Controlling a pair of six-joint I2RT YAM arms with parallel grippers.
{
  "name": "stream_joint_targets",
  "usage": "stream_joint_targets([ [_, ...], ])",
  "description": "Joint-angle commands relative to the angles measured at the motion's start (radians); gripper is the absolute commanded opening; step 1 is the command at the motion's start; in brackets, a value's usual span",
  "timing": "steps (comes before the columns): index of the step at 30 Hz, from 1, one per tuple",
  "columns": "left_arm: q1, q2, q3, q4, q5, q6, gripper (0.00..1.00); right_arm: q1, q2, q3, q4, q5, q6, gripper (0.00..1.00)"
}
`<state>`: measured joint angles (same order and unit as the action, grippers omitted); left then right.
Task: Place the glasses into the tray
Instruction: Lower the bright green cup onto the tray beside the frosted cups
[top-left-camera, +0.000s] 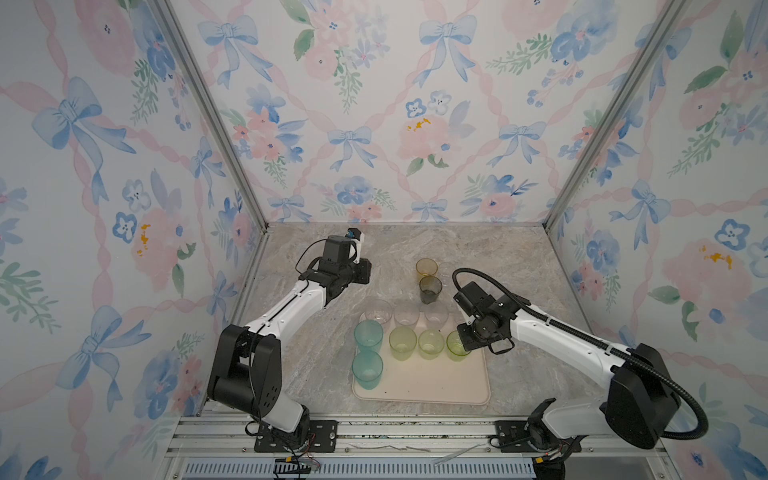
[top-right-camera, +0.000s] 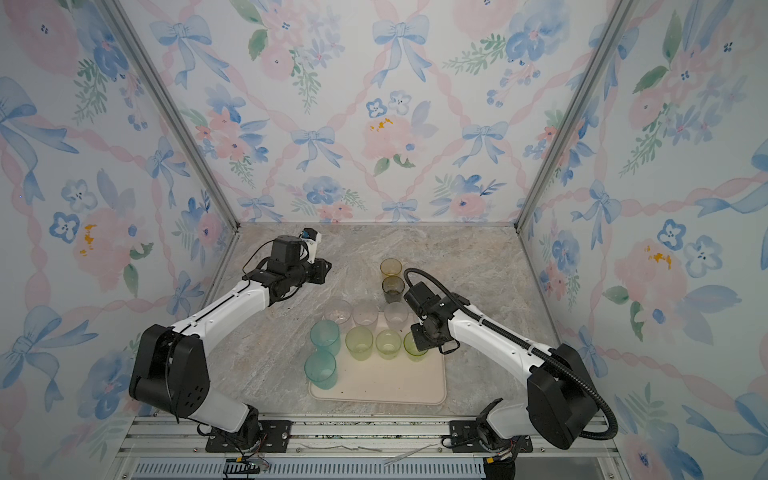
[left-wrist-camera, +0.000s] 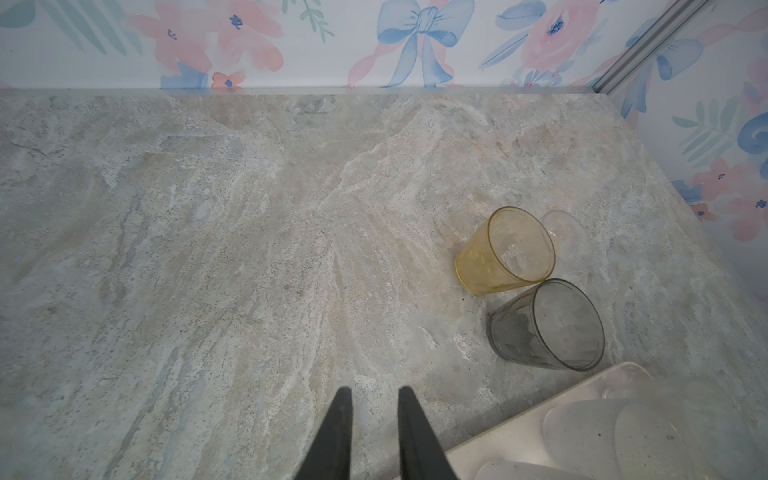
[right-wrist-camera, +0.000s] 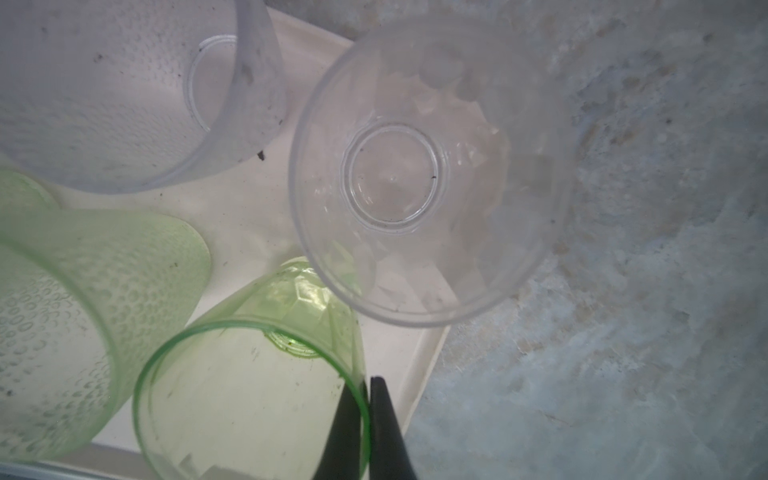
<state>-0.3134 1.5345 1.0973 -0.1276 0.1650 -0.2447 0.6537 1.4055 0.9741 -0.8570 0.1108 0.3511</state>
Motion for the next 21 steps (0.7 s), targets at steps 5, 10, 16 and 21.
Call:
stream_joint_targets([
  [5, -0.002, 0.006, 0.036, -0.004, 0.005, 0.008, 0.23, -0.03, 0.009, -0.02, 0.016, -0.014, -0.019, 0.02],
  [10, -0.002, 0.011, 0.036, -0.003, 0.005, 0.004, 0.24, -0.043, -0.002, -0.024, 0.012, -0.013, -0.026, 0.05],
  [16, -0.003, 0.015, 0.038, -0.003, 0.009, 0.003, 0.25, -0.048, -0.003, -0.031, 0.013, -0.015, -0.027, 0.05],
  [21, -0.002, 0.012, 0.035, -0.005, 0.007, 0.003, 0.25, -0.049, -0.01, -0.023, 0.011, -0.014, -0.026, 0.07],
])
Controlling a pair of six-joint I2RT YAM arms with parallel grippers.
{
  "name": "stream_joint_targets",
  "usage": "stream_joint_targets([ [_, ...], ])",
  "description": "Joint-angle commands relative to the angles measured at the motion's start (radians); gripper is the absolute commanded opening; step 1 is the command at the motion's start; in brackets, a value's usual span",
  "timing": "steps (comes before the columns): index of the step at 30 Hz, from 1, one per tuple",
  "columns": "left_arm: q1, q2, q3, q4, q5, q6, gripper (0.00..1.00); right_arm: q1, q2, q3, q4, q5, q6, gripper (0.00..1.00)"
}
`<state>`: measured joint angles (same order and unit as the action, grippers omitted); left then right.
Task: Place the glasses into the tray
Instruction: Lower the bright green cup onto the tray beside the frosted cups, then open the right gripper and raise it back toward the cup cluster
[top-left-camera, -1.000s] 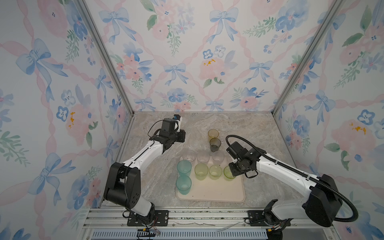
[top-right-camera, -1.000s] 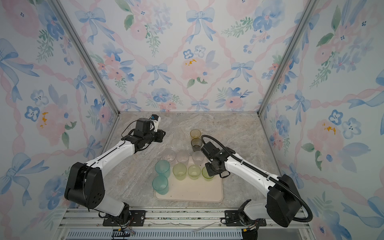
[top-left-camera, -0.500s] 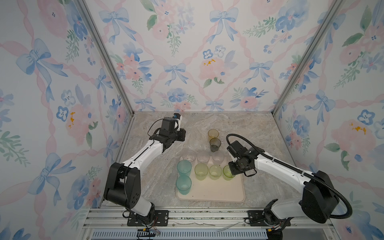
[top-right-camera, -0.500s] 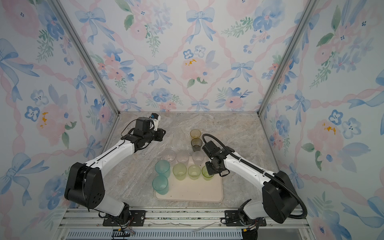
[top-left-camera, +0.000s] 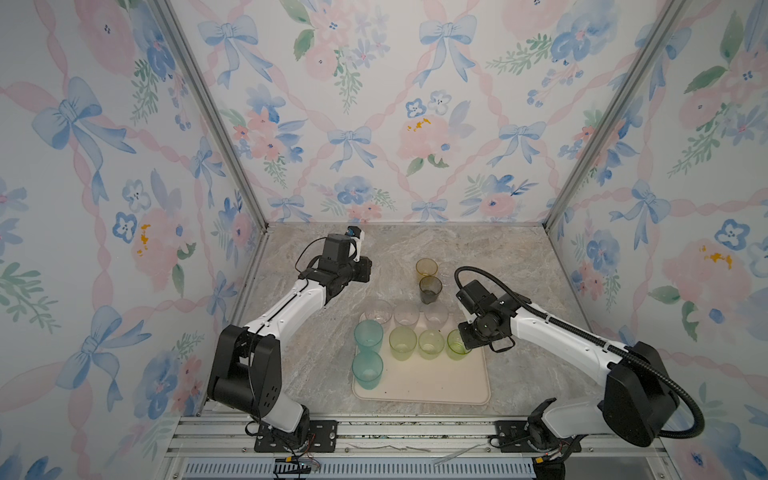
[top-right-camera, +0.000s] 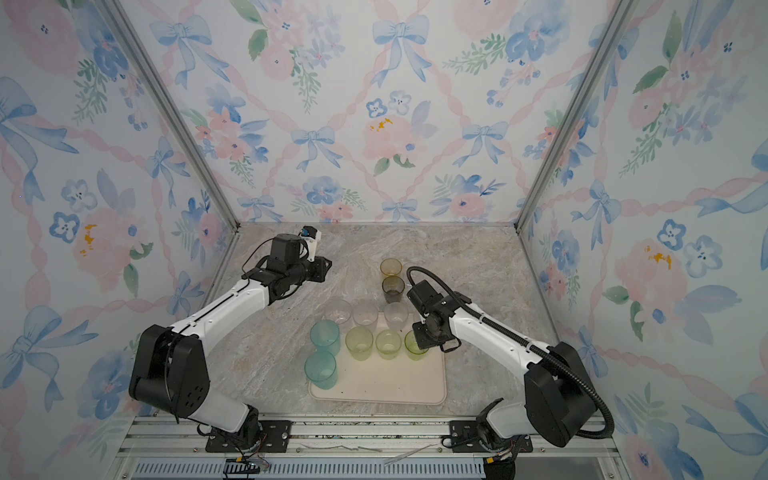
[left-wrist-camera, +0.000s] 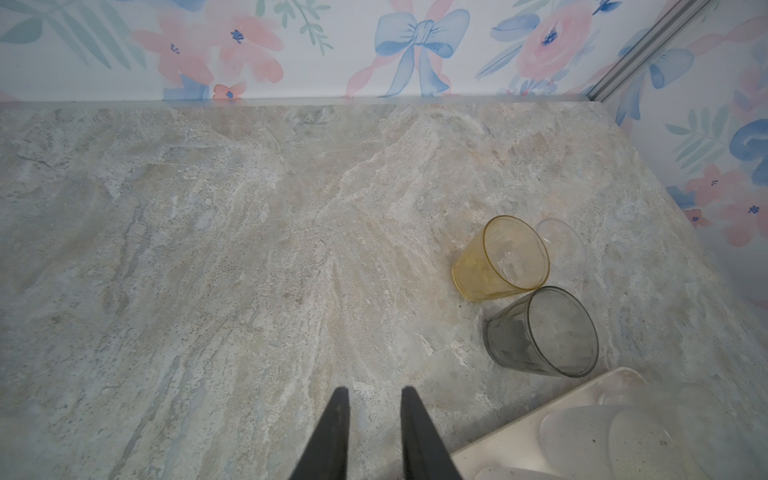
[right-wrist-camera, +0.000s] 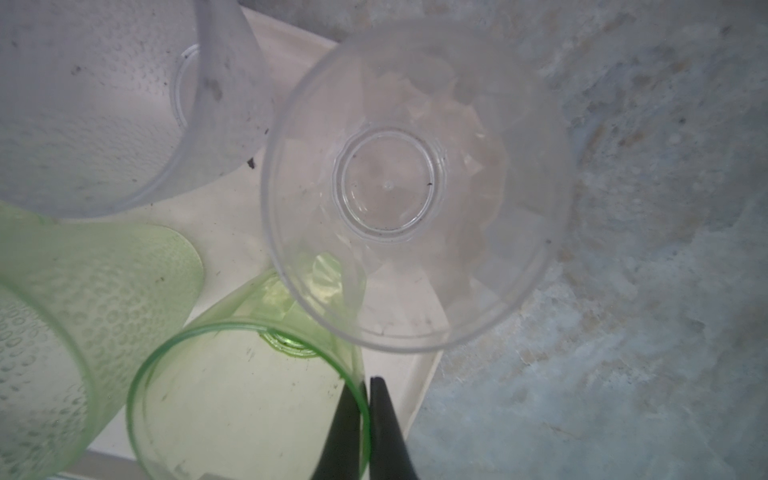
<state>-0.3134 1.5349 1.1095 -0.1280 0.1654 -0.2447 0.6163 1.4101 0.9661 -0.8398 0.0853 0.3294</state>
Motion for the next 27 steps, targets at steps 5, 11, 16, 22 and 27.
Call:
stream_joint_targets([
  [5, -0.002, 0.015, 0.023, -0.004, 0.007, 0.002, 0.25, -0.009, -0.02, -0.012, -0.011, 0.008, -0.004, 0.12],
  [11, -0.003, 0.018, 0.021, -0.004, 0.006, 0.002, 0.25, -0.009, -0.032, -0.005, -0.023, 0.009, -0.003, 0.19],
  [16, -0.003, 0.024, 0.023, -0.011, 0.001, 0.004, 0.26, -0.009, -0.047, 0.017, -0.042, 0.014, -0.012, 0.33],
  [22, -0.006, 0.041, 0.045, -0.047, -0.021, 0.023, 0.26, -0.014, -0.07, 0.081, -0.096, 0.021, -0.036, 0.42],
  [27, -0.027, 0.073, 0.096, -0.092, -0.041, 0.045, 0.25, -0.046, -0.106, 0.169, -0.142, 0.018, -0.069, 0.46],
])
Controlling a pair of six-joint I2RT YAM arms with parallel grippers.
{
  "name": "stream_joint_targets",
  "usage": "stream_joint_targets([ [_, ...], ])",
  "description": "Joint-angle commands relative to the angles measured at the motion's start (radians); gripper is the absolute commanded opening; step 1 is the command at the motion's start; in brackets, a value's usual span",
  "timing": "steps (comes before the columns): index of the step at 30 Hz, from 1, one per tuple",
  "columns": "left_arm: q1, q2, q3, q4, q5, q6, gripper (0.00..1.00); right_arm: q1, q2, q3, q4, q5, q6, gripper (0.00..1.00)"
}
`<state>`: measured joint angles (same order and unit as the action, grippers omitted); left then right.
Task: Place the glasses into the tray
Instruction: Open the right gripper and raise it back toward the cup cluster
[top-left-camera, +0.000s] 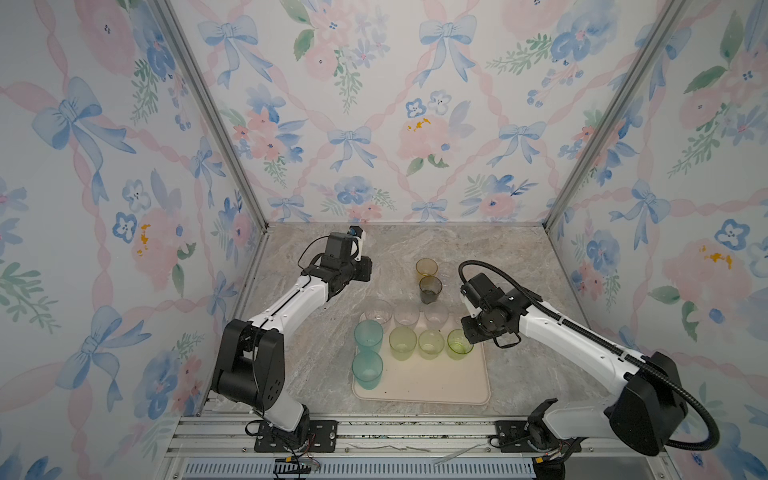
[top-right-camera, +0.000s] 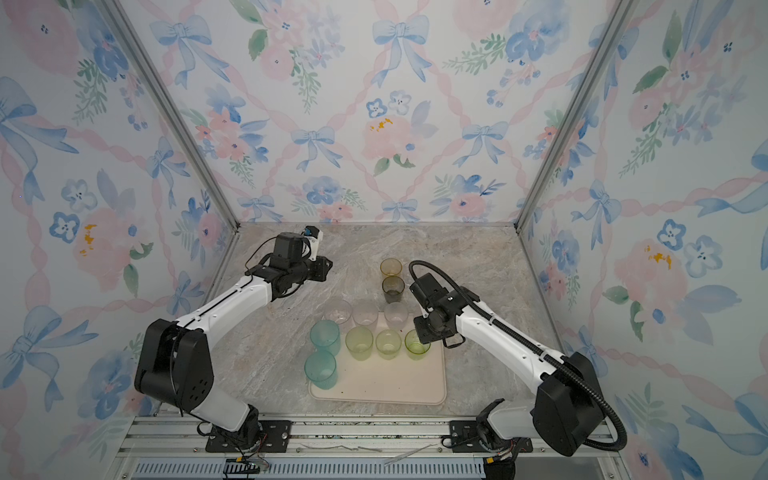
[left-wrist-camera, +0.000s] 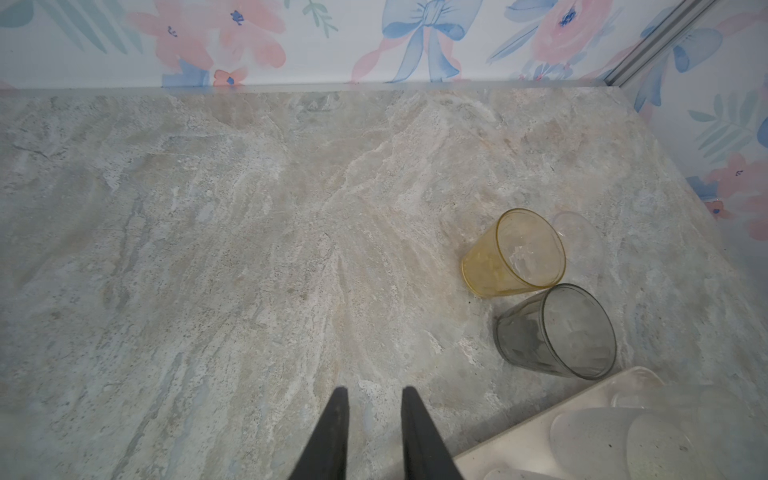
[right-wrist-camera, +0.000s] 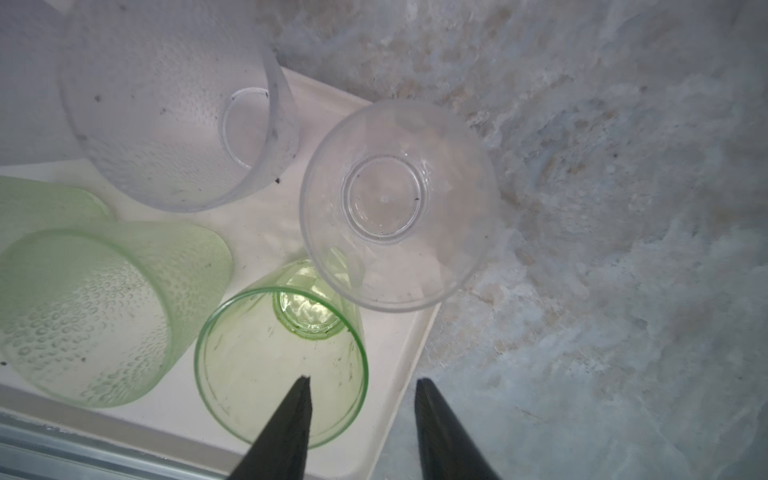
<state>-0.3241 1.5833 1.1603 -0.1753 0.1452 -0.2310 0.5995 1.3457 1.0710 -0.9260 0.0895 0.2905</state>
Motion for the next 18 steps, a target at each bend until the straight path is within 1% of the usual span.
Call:
stream_joint_targets([
  [1, -0.025, 0.036, 0.063, -0.058, -0.029, 0.038, 0.25, -0.044, -0.05, 0.082, -0.06, 0.011, -0.038, 0.47],
  [5, -0.062, 0.078, 0.132, -0.096, -0.036, 0.055, 0.23, -0.115, -0.069, 0.127, -0.046, 0.006, -0.064, 0.48],
  [9, -0.1, 0.134, 0.209, -0.104, -0.031, 0.063, 0.24, -0.192, -0.07, 0.152, 0.007, -0.028, -0.079, 0.48],
  [11, -0.116, 0.18, 0.271, -0.119, -0.029, 0.069, 0.24, -0.223, -0.061, 0.163, 0.037, -0.042, -0.085, 0.48],
  [18, -0.163, 0.379, 0.513, -0.214, -0.012, 0.079, 0.25, -0.27, 0.007, 0.185, 0.104, -0.08, -0.11, 0.48],
])
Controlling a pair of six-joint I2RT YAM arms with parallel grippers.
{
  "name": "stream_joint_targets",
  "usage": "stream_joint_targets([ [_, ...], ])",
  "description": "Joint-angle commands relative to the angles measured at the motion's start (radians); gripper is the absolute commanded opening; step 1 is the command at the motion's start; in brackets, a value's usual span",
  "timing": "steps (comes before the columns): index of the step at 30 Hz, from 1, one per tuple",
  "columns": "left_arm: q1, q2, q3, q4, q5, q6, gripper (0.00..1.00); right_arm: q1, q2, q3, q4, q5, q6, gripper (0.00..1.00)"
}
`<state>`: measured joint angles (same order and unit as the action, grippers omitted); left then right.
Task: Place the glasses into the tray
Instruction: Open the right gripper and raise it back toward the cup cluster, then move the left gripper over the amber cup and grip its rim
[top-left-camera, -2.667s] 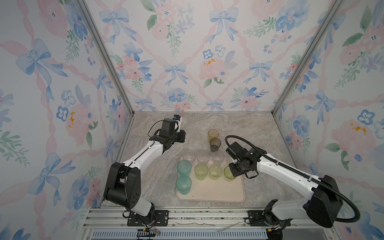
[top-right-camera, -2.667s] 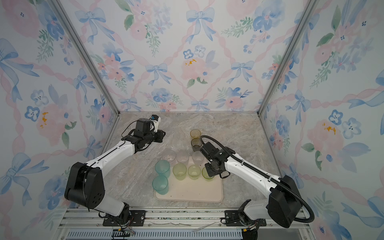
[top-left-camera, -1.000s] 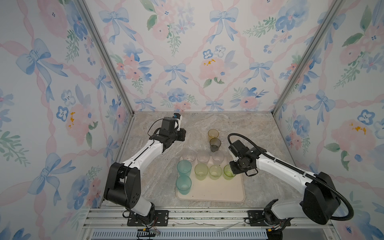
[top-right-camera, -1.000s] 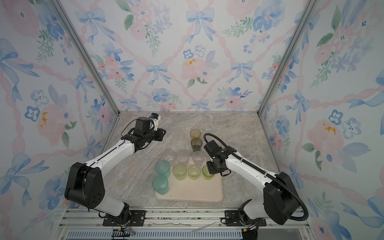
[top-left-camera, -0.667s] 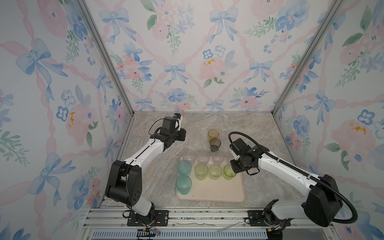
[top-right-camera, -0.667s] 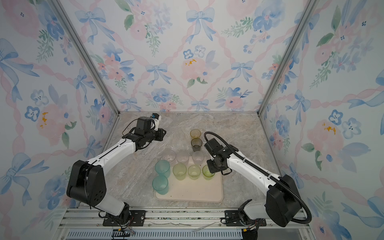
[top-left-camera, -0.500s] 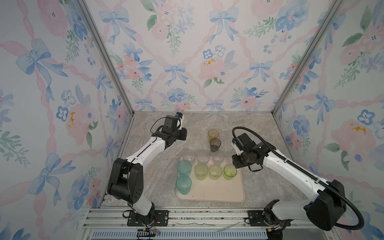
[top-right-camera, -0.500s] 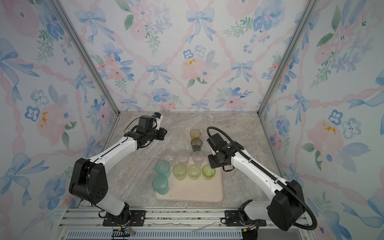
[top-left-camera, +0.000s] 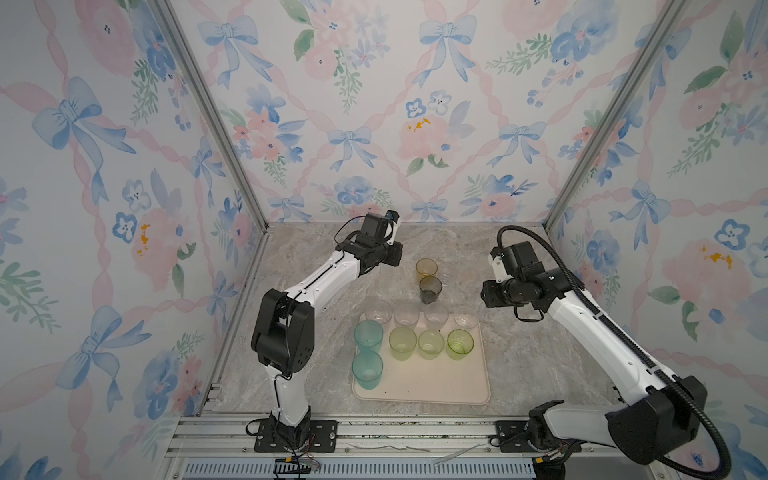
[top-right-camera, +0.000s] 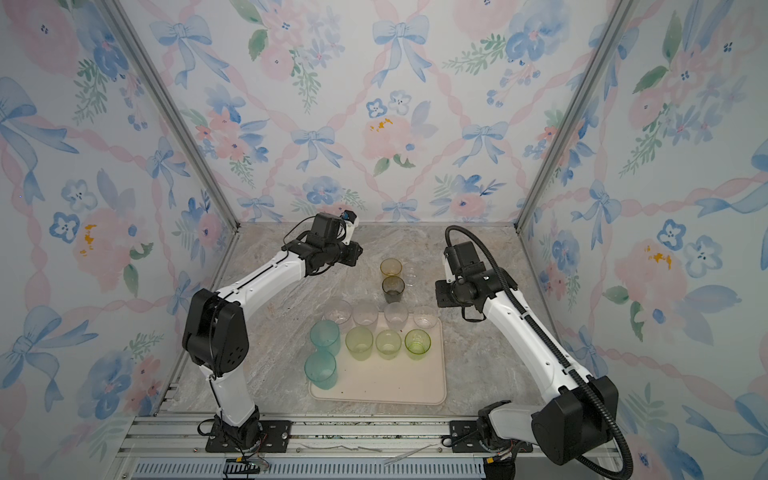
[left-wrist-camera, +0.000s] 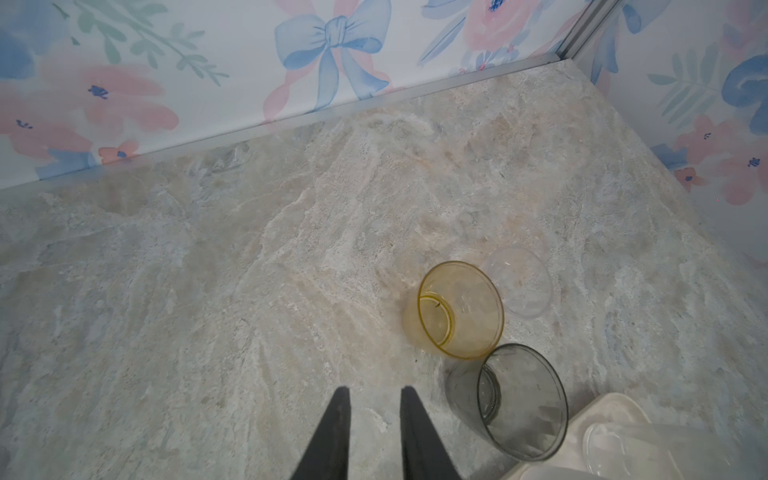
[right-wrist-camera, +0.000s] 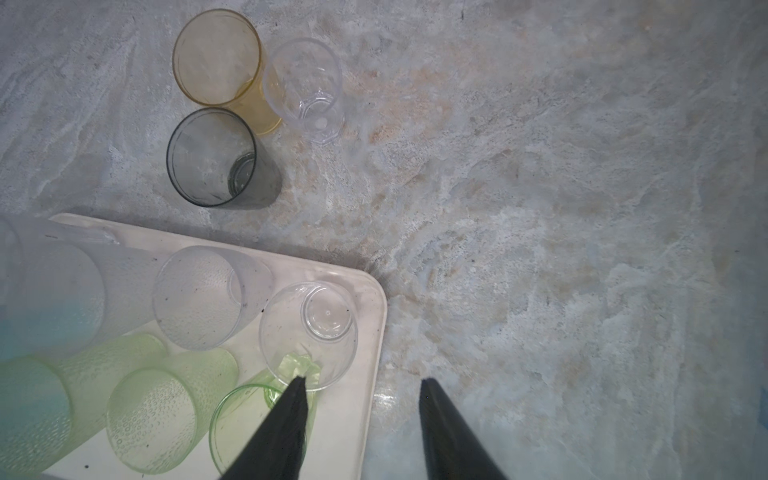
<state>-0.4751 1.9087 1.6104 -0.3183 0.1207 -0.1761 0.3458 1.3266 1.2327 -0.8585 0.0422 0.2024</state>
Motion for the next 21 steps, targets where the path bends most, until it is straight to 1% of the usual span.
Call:
stream_joint_targets([
  [1, -0.015, 0.08, 0.096, -0.087, 0.012, 0.024, 0.25, -0.021, 0.031, 0.017, 0.053, -0.042, -0.021, 0.48],
  [6, -0.032, 0.206, 0.264, -0.193, 0.012, 0.044, 0.25, -0.045, 0.058, -0.003, 0.108, -0.085, -0.013, 0.48],
  [9, -0.049, 0.255, 0.326, -0.228, 0.009, 0.055, 0.25, -0.05, 0.075, -0.013, 0.13, -0.099, -0.011, 0.48],
  [13, -0.058, 0.3, 0.373, -0.259, 0.012, 0.058, 0.25, -0.059, 0.083, -0.022, 0.146, -0.11, -0.012, 0.48],
  [21, -0.066, 0.353, 0.412, -0.283, 0.02, 0.061, 0.27, -0.072, 0.084, -0.043, 0.173, -0.127, -0.006, 0.48],
])
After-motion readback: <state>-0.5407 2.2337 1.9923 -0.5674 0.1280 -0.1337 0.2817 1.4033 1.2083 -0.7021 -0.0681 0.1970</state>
